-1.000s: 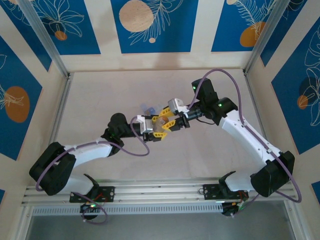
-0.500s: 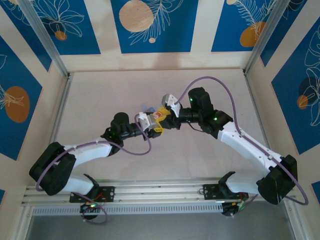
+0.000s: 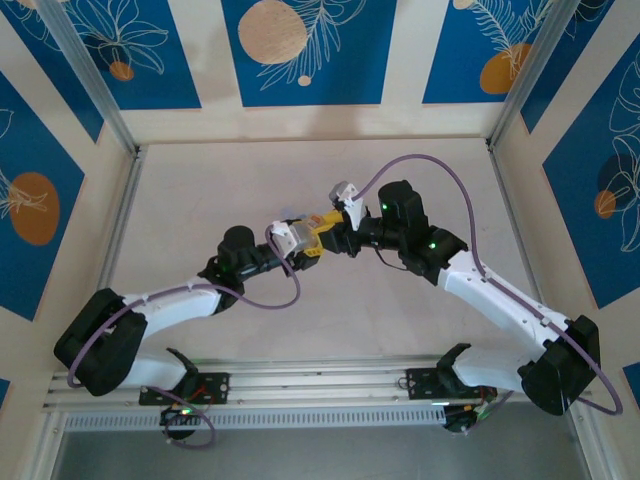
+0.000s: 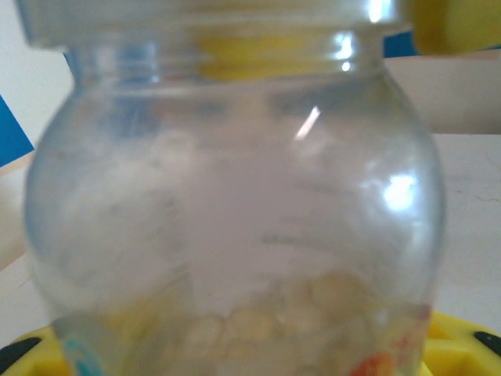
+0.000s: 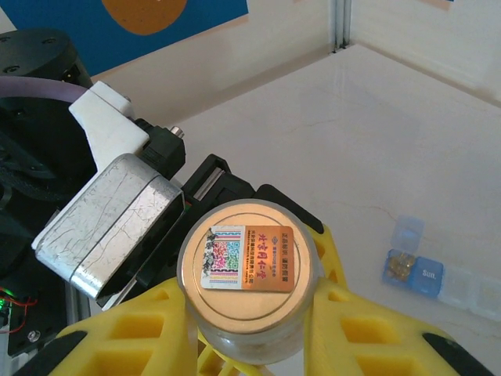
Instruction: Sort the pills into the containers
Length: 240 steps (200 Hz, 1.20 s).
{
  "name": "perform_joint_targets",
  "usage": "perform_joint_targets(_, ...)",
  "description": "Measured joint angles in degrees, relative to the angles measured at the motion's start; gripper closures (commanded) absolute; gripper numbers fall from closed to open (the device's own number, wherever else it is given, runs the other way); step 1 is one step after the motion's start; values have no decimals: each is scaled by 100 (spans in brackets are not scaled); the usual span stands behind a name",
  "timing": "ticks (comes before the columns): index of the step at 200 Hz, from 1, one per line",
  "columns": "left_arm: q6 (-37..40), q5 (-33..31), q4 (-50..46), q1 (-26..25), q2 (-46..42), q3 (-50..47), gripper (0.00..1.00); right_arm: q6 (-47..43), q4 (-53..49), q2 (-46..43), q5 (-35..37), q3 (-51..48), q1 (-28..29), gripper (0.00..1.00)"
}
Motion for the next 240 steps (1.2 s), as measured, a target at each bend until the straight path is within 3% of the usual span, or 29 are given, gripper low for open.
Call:
perform_joint_targets(74,-107,37,48,2,-9,-11,100,339,-52,-96,-33,-61,-151,69)
perform_joint_targets(90,-105,63,50,2,-11,-11,100,356,-50,-127,-72,-85,-170,63)
perform_joint_targets(114,-59,197,48,0,-48,-9,100,199,-55,-195,-234,-107,-234,45)
perform_joint_targets(139,-37,468,149,-4,-111,-9,100,-315,-103,-348,-474,-114,-374,35)
perform_joint_targets(186,-63,1484,404,87,-315,26,100,-1770,-881,-494,-1681,236,-1132,34)
perform_joint_targets(240,-46,2245,234,105,-385,96,100,-3543,-1631,-177,-3040,1058,-1161,34)
